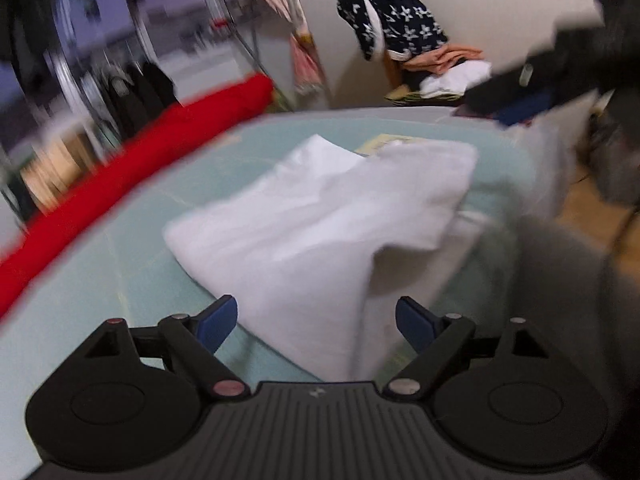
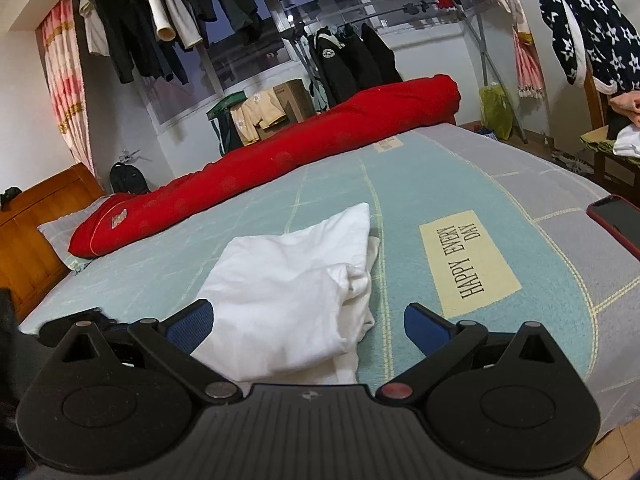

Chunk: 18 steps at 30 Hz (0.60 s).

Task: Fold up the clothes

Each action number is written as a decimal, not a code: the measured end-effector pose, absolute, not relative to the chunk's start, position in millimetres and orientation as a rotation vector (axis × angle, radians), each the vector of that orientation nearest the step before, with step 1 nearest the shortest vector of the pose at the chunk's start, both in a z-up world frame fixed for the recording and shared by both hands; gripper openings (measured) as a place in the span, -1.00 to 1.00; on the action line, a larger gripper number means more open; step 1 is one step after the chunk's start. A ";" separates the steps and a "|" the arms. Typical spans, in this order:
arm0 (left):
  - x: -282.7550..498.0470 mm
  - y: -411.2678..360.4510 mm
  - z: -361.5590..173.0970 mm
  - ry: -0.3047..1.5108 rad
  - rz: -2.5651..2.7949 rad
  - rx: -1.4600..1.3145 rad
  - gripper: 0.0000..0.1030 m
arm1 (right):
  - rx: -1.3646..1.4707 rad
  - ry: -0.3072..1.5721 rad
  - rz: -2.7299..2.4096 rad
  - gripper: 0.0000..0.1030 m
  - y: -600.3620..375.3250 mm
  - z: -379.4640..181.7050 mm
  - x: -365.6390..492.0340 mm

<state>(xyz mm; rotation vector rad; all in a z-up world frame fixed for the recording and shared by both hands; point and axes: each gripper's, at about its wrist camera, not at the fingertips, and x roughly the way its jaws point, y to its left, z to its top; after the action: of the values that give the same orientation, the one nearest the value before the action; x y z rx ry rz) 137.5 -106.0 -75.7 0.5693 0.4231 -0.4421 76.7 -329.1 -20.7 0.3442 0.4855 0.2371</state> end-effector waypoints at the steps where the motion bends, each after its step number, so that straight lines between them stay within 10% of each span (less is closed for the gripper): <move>1: 137.7 -111.2 -80.4 0.379 -0.410 0.621 0.68 | 0.338 0.482 0.234 1.00 -328.3 -19.0 74.8; 18: 131.0 -44.6 -72.9 0.533 -0.453 0.503 0.66 | 0.266 0.495 0.229 1.00 -319.2 -15.9 75.2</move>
<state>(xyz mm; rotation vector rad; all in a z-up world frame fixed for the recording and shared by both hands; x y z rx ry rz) 131.0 -44.6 -72.9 0.5034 0.5335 -0.4527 75.2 -319.2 -15.9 0.2657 0.4950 0.2285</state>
